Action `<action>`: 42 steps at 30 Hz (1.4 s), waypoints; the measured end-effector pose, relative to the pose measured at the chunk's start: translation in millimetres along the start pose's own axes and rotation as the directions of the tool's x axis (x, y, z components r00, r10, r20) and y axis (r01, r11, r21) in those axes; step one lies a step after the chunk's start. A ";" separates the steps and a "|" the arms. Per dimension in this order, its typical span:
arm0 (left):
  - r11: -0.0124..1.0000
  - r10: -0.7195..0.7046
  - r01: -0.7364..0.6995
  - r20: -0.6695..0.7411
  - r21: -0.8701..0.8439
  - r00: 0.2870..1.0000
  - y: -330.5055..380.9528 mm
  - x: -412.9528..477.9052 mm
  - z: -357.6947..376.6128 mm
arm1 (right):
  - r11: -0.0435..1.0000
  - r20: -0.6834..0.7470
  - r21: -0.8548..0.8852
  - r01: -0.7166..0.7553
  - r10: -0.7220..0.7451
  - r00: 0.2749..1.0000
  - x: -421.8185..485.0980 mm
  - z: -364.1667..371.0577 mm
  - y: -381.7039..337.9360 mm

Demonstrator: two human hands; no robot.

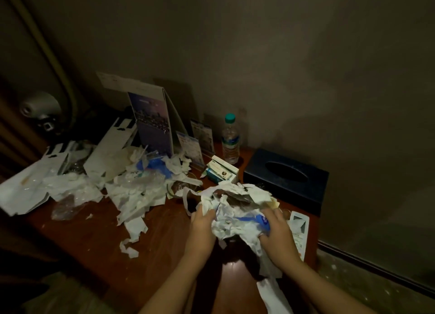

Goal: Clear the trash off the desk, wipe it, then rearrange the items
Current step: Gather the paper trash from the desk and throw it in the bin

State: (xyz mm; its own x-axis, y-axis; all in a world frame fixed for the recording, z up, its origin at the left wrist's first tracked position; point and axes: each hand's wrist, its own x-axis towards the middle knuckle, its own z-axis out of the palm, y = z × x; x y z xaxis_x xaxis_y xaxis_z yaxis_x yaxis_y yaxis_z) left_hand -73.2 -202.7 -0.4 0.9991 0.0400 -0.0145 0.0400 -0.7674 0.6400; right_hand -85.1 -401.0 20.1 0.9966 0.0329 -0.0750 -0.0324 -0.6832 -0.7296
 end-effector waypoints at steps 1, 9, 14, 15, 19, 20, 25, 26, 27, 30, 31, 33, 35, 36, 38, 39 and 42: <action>1.000 -0.018 0.018 0.002 0.011 1.000 5.6 -2.6 -3.5 | 1.000 0.004 0.011 0.003 -0.003 1.000 -0.4 -2.6 -0.4; 0.989 -0.136 0.138 -0.031 0.051 0.990 32.7 -29.7 4.0 | 0.998 0.113 -0.006 0.064 -0.063 0.992 -3.6 -21.5 19.5; 0.984 -0.146 0.161 -0.175 0.072 0.974 54.3 -58.0 -0.2 | 0.988 0.241 -0.011 0.152 -0.145 0.960 -3.4 -37.6 29.1; 0.981 -0.165 0.181 -0.201 0.065 0.966 56.5 -64.2 -0.4 | 0.983 0.266 -0.014 0.181 -0.171 0.949 -4.4 -39.6 30.7; 0.970 -0.217 0.239 -0.280 0.046 0.935 65.5 -88.4 1.3 | 0.966 0.307 -0.025 0.259 -0.239 0.921 -10.9 -46.9 30.2; 0.966 -0.227 0.253 -0.295 0.054 0.928 66.7 -93.3 3.5 | 0.964 0.304 -0.019 0.265 -0.247 0.920 -13.7 -49.7 29.0; 0.961 -0.238 0.269 -0.302 0.066 0.923 73.2 -107.2 5.6 | 0.944 0.272 -0.009 0.330 -0.315 0.909 -29.4 -66.8 27.6; 0.965 -0.220 0.252 -0.310 0.067 0.925 76.1 -109.0 4.9 | 0.946 0.272 -0.011 0.325 -0.310 0.911 -33.1 -70.9 28.5; 0.969 -0.205 0.237 -0.315 0.067 0.927 78.9 -110.0 3.9 | 0.947 0.263 -0.008 0.321 -0.307 0.914 -34.9 -73.4 28.4; 0.985 -0.139 0.165 -0.328 0.053 0.935 86.9 -116.3 8.0 | 0.959 0.201 0.003 0.283 -0.278 0.939 -53.0 -85.4 30.3; 0.989 -0.117 0.138 -0.332 0.043 0.936 88.1 -118.1 11.6 | 0.966 0.182 0.001 0.259 -0.255 0.950 -62.3 -89.7 32.3; 0.998 -0.045 0.054 -0.302 0.022 0.952 93.1 -127.6 19.6 | 0.978 0.134 -0.007 0.211 -0.208 0.969 -90.2 -101.6 38.0; 1.000 0.015 -0.011 -0.256 0.017 0.966 102.6 -139.2 33.2 | 0.982 0.103 -0.020 0.190 -0.187 0.977 -119.2 -114.5 48.2; 1.000 0.029 -0.026 -0.233 0.013 0.972 110.2 -146.0 40.5 | 0.984 0.086 -0.025 0.176 -0.174 0.981 -132.9 -121.5 54.5; 0.998 0.051 -0.057 -0.189 -0.028 0.981 127.1 -160.1 54.9 | 0.988 0.033 -0.044 0.145 -0.143 0.989 -158.5 -136.4 68.1; 0.996 0.070 -0.079 -0.172 -0.049 0.983 136.0 -166.3 60.6 | 0.990 -0.002 -0.056 0.133 -0.133 0.991 -169.9 -143.5 73.8; 0.990 0.135 -0.139 -0.110 -0.025 0.985 164.8 -187.4 77.0 | 0.996 -0.075 -0.063 0.059 -0.064 0.995 -206.3 -164.6 90.3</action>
State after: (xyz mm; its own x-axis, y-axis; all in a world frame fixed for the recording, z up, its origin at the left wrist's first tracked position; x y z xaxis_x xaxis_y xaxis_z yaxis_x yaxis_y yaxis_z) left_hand -252.8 -385.9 48.6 0.9876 0.0062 0.1570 -0.0994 -0.7490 0.6550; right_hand -281.2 -589.6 81.6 0.9995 0.0212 0.0230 0.0312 -0.7246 -0.6884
